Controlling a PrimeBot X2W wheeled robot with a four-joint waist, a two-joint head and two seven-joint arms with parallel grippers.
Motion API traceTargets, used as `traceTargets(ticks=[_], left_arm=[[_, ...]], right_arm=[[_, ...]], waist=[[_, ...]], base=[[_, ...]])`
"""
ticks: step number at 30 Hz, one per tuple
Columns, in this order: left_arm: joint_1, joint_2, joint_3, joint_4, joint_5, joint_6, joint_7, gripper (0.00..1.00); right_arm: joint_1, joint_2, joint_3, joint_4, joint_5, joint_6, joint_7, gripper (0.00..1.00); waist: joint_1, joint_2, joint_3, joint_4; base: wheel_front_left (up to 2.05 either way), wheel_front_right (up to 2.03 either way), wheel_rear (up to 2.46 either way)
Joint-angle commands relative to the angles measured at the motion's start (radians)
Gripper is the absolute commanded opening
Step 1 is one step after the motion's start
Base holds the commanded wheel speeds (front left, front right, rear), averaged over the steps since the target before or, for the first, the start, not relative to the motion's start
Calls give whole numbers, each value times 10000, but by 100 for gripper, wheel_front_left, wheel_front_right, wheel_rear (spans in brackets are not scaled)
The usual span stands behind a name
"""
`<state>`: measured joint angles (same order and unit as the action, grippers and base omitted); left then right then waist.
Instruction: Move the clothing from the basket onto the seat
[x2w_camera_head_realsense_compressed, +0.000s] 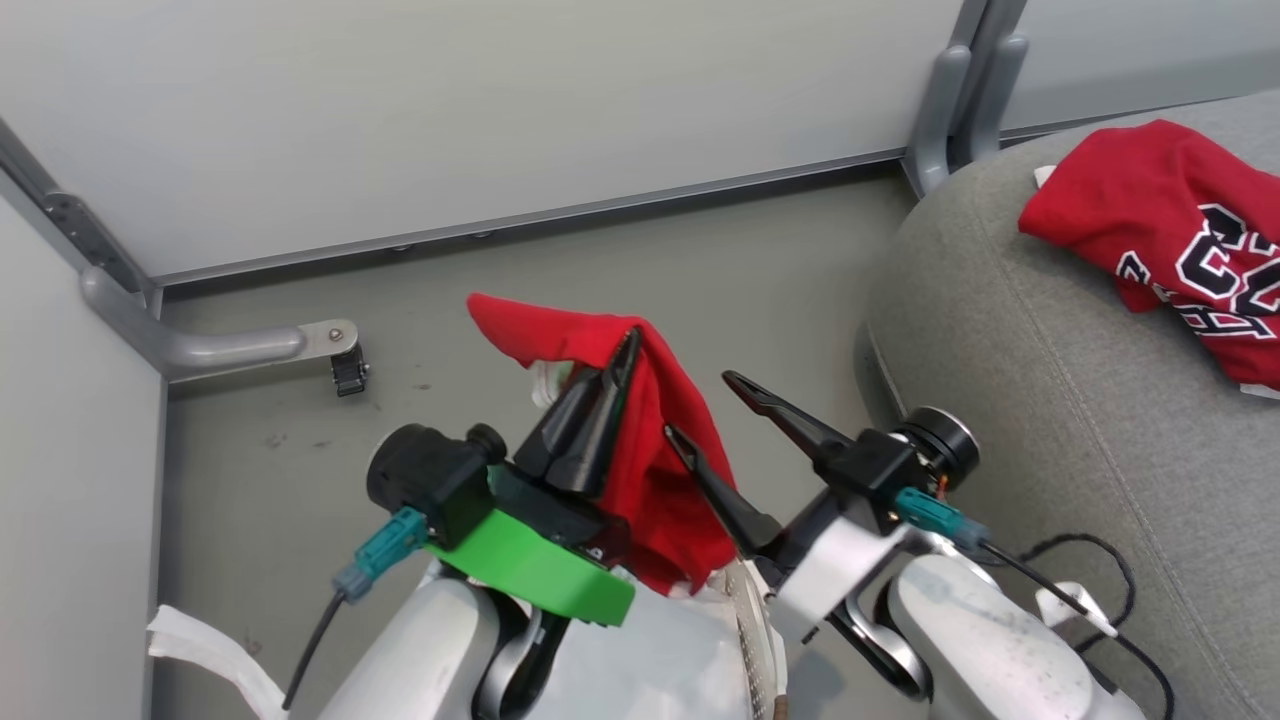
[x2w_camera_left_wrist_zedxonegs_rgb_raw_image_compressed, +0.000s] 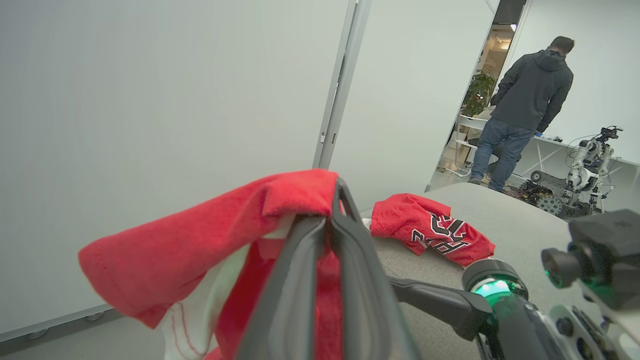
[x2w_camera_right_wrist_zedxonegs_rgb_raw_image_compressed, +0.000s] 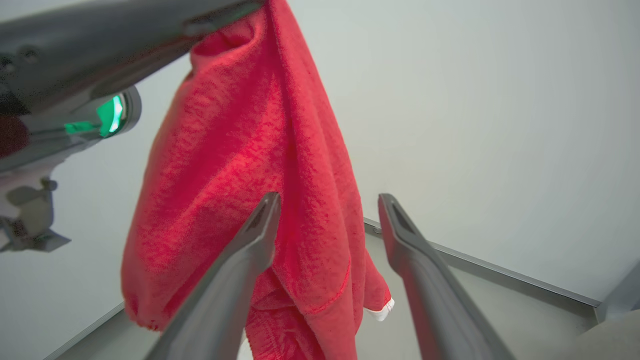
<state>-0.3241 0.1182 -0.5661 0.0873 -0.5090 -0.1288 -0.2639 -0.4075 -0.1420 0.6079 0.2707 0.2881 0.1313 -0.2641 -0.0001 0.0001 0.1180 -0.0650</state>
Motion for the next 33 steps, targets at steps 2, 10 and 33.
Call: traceTargets(ticks=[2, 10, 33], left_arm=[[-170, -23, -204, 31, -118, -29, -7, 0], [-249, -141, -657, 102, -264, -29, -7, 0], [335, 35, 334, 598, 743, -29, -5, 100]], right_arm=[[-406, 127, 280, 433, -178, -12, -1, 100], [-1098, 608, 896, 2073, 548, -12, -1, 0], [1187, 504, -1766, -45, 1478, -11, -2, 0]], waist=[[1, -1, 41, 215], [1, -1, 2, 512], [1, -1, 400, -3556]], base=[[0, 0, 0], [0, 0, 0], [0, 0, 0]])
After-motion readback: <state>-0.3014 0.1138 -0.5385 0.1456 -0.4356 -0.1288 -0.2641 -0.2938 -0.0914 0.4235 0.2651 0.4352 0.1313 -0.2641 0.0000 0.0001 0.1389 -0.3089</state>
